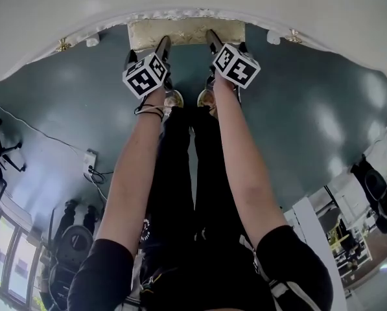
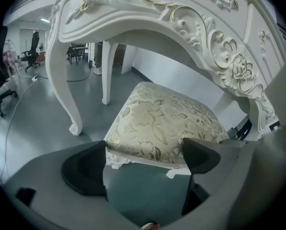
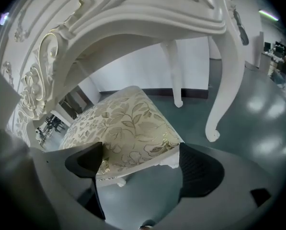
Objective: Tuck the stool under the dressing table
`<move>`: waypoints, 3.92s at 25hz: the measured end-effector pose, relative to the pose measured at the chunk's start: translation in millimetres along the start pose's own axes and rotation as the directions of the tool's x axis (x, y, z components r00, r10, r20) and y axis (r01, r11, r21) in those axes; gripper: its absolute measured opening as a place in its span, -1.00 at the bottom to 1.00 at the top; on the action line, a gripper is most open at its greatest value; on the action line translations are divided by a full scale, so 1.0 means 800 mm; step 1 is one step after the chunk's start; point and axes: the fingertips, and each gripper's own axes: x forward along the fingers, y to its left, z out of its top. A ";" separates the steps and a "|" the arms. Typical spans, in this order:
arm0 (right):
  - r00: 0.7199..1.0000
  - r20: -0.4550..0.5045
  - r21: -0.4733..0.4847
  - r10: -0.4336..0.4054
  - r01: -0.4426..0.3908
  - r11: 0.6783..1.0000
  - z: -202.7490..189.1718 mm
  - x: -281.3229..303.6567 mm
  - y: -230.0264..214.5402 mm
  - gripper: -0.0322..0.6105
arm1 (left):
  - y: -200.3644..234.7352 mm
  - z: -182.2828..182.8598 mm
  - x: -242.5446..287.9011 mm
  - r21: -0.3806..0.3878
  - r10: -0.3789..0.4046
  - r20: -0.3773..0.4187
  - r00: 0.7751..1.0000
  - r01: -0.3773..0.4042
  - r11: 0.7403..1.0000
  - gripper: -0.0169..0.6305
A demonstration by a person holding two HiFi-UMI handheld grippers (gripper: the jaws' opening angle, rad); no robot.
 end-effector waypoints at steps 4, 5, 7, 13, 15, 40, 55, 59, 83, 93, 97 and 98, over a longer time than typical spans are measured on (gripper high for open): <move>0.998 0.033 -0.029 0.045 -0.044 0.999 0.011 0.023 0.016 0.70 | 0.010 0.022 0.024 0.009 -0.003 0.046 0.999 0.002 1.000 0.65; 0.997 0.039 -0.048 0.064 -0.063 0.997 0.016 0.025 0.019 0.69 | 0.008 0.027 0.028 0.014 -0.008 0.054 0.999 0.007 1.000 0.65; 0.994 0.045 -0.098 0.103 -0.098 0.990 0.025 0.025 0.023 0.66 | 0.001 0.039 0.034 0.034 -0.017 0.071 0.997 0.014 0.999 0.65; 0.992 0.043 -0.226 0.120 -0.108 0.968 0.035 0.028 0.027 0.61 | -0.011 0.072 0.048 0.115 -0.036 0.109 0.993 0.023 0.993 0.65; 0.992 0.042 -0.233 0.119 -0.106 0.967 0.038 0.033 0.029 0.60 | -0.012 0.077 0.053 0.126 -0.040 0.114 0.993 0.025 0.992 0.65; 0.887 0.273 -0.648 0.372 -0.116 0.752 0.253 -0.463 0.187 0.38 | -0.220 0.261 -0.424 0.508 -0.319 0.321 0.892 0.122 0.853 0.64; 0.635 0.437 -0.773 0.637 -0.098 0.627 0.430 -0.780 0.359 0.32 | -0.345 0.487 -0.738 0.682 -0.607 0.465 0.644 0.176 0.710 0.62; 0.588 0.445 -0.790 0.675 -0.096 0.605 0.441 -0.806 0.379 0.32 | -0.357 0.504 -0.763 0.711 -0.627 0.473 0.619 0.152 0.686 0.61; 0.562 0.369 -0.859 0.740 -0.099 0.503 0.449 -0.821 0.416 -0.84 | -0.376 0.510 -0.774 0.785 -0.731 0.363 0.577 0.233 0.574 -0.89; 0.563 0.368 -0.853 0.740 -0.112 0.509 0.444 -0.826 0.418 -0.84 | -0.369 0.509 -0.779 0.782 -0.730 0.364 0.578 0.236 0.577 -0.89; 0.559 0.372 -0.852 0.741 -0.112 0.511 0.441 -0.828 0.416 -0.84 | -0.371 0.505 -0.782 0.785 -0.737 0.365 0.569 0.238 0.572 -0.89; 0.559 0.372 -0.851 0.741 -0.113 0.513 0.441 -0.828 0.416 -0.84 | -0.371 0.505 -0.782 0.785 -0.737 0.364 0.570 0.239 0.572 -0.89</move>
